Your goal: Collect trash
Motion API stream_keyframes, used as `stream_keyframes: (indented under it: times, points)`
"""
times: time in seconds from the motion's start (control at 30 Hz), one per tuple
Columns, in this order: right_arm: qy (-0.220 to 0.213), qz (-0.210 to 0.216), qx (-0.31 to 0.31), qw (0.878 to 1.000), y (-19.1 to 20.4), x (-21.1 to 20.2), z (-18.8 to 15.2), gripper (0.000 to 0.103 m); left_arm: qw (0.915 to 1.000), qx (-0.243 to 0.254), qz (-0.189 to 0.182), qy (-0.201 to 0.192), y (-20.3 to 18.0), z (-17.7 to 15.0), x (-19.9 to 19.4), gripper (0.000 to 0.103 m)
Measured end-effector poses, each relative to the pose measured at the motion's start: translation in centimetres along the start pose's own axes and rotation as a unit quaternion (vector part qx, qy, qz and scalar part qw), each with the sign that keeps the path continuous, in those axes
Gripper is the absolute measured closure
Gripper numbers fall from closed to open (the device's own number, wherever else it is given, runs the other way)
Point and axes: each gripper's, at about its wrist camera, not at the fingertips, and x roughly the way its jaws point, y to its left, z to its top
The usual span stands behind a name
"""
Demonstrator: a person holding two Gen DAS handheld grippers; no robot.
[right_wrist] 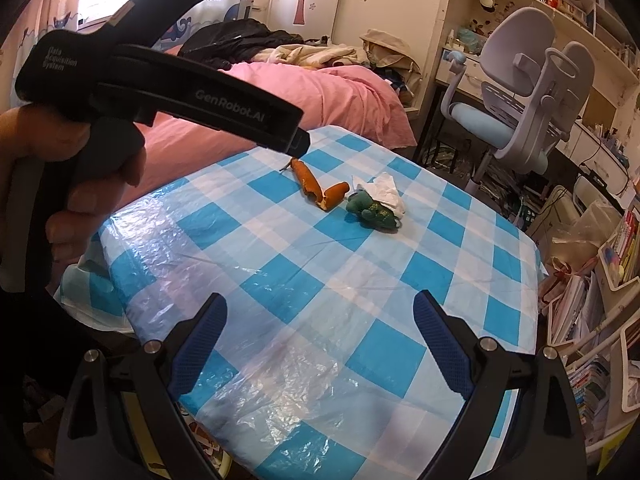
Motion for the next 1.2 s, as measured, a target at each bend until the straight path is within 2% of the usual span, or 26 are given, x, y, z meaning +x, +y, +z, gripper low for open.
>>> stream_keyframes:
  times: [1.2]
  points:
    - [0.007,0.0,-0.022,1.0,2.3,0.0,0.0,0.013,1.0,-0.001,0.0,0.0,0.4,-0.1,-0.2,0.01]
